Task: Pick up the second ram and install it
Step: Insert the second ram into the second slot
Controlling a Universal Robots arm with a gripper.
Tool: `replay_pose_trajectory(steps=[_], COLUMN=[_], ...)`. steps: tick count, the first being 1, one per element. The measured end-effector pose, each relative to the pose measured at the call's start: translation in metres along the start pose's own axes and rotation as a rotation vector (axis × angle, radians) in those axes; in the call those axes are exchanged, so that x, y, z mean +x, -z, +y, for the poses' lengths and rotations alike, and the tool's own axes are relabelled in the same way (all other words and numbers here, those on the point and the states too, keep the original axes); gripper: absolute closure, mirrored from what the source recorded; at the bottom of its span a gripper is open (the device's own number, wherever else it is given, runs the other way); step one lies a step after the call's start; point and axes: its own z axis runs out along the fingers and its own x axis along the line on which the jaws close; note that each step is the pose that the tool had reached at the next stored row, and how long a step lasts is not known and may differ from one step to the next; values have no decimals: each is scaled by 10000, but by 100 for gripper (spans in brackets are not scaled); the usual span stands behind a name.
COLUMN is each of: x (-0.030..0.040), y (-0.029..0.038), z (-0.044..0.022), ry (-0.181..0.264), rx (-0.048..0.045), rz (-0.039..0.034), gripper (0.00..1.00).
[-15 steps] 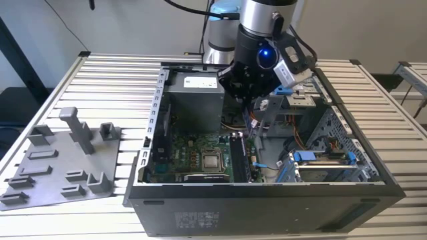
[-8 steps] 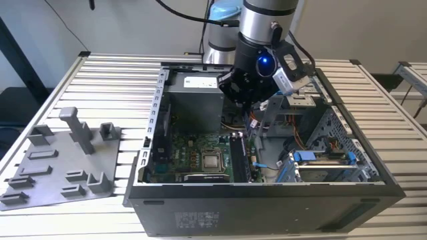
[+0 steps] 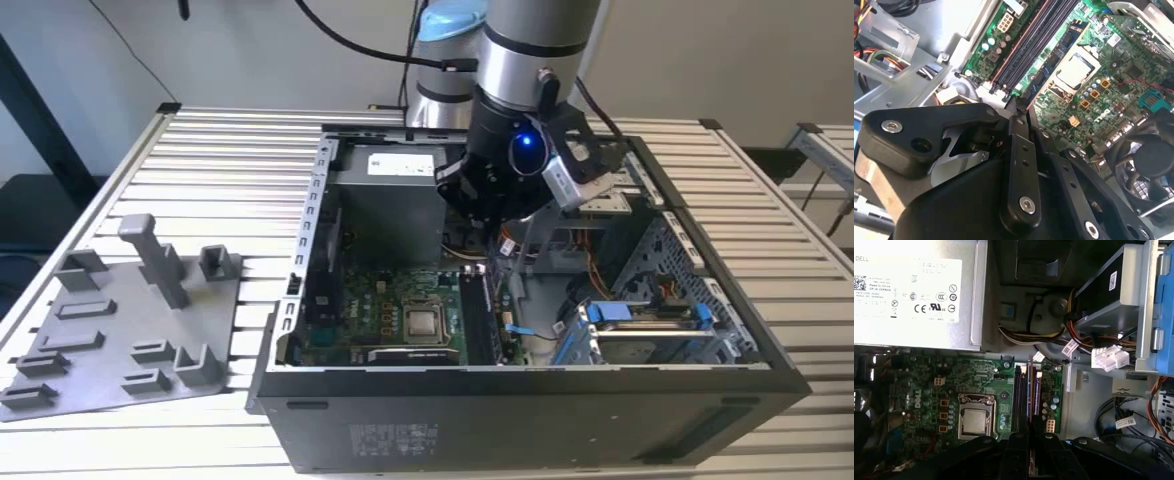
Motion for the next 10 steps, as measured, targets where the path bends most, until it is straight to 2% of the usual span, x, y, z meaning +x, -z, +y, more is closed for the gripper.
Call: replay_pose_trajectory(steps=[10], x=[7], y=[-182], z=[-31], ry=[-233], rx=[1], rz=[-11], gripper=[86])
